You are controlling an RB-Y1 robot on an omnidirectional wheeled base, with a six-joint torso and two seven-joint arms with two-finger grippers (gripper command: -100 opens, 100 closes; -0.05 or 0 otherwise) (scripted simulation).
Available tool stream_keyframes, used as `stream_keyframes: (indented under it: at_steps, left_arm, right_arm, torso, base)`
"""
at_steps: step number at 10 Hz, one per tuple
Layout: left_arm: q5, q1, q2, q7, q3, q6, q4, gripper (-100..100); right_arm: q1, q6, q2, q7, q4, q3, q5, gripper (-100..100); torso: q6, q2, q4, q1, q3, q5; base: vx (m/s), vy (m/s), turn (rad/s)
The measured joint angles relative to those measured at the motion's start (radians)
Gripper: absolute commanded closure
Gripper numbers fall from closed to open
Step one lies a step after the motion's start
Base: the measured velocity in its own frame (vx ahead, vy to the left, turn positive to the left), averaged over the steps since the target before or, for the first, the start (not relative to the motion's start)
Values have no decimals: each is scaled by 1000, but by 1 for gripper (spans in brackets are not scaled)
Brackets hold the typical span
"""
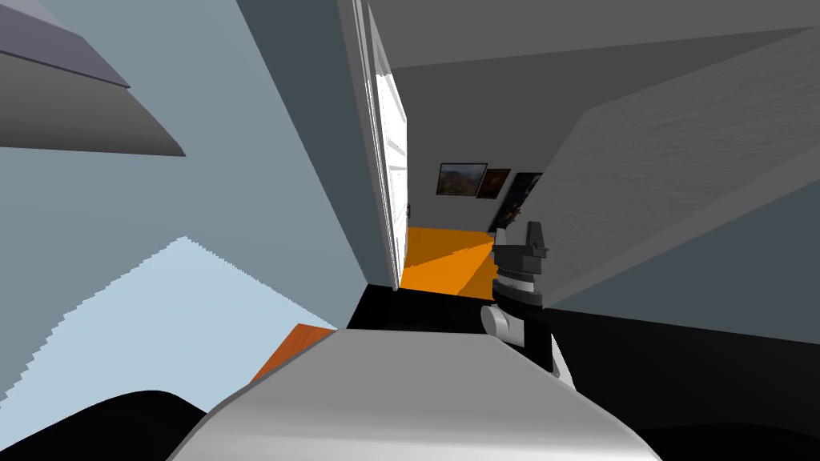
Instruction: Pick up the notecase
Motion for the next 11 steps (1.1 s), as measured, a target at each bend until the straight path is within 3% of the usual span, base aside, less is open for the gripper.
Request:
stream_keyframes:
  at_steps: [2,3,7,8,9,11]
  left_arm:
    - [-25,-41,-31,-15,-12,-16,44,-100]
    - [-25,-43,-33,-18,-12,-18,47,100]
    - [-25,-42,-34,-18,-15,-15,45,100]
    - [-25,-42,-34,-18,-15,-15,45,0]
    - [-25,-42,-34,-18,-15,-15,45,100]
    - [-3,-12,-8,-10,-3,-5,17,100]
  right_arm:
    - [0,0,0,0,0,0,0,0]
    - [0,0,0,0,0,0,0,0]
    - [0,0,0,0,0,0,0,0]
    - [0,0,0,0,0,0,0,0]
    - [0,0,0,0,0,0,0,0]
    - [0,0,0,0,0,0,0,0]
  torso:
    - [0,1,0,3,1,1]
    - [0,1,0,1,1,0]
    - [0,1,1,4,1,0]
    - [0,1,1,4,1,0]
    - [0,1,1,4,1,0]
    - [1,0,0,1,0,-1]
  base:
    - [-11,42,7]
    - [0,0,0]
    - [0,-2,1]
    - [0,0,0]
    - [12,-30,-23]
    - [5,-31,-8]
